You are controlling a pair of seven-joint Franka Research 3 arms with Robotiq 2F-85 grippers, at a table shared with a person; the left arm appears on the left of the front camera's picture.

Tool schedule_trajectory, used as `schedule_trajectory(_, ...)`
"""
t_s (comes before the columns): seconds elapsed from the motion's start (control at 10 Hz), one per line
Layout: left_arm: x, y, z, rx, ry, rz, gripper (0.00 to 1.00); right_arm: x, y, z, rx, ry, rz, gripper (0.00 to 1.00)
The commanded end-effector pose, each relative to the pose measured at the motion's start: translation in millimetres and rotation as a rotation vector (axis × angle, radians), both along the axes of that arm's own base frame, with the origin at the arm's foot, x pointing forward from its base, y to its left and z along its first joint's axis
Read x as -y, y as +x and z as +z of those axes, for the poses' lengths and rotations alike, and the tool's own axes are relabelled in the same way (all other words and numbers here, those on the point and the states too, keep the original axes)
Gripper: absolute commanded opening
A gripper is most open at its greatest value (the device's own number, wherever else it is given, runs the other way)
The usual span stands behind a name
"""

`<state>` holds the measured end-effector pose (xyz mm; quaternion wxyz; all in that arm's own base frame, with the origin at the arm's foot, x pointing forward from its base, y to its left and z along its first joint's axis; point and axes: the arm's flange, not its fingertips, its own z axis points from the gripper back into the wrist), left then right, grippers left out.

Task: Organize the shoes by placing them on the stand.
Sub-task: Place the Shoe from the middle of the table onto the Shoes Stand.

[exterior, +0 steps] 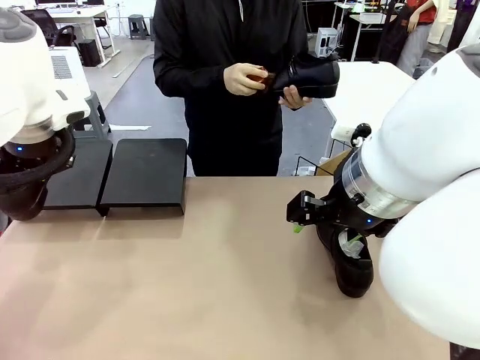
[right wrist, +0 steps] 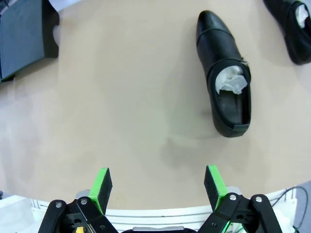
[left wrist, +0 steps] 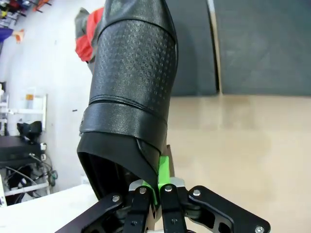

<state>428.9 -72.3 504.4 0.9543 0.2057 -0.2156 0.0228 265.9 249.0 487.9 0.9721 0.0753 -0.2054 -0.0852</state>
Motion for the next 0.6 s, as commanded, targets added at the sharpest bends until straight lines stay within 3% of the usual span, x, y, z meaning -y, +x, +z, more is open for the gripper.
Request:
schedule_trajectory(0.0,-14.7,51.7,-7.7,0.136,0.044,0.035,0.0,0.7,2.7,1.1,-0.009,0.016,0.018,1.0)
schedule_trajectory(0.3,-37.9,101.5,-9.2,0.149,0.024,0.059,0.0,0.7,2.7,1.1,-0.009,0.016,0.018,1.0)
schedule_trajectory(0.5,-48.3,126.3,-19.6,0.102,0.047,0.038,0.0,0.7,2.7,1.1,-0.009,0.016,0.018,1.0)
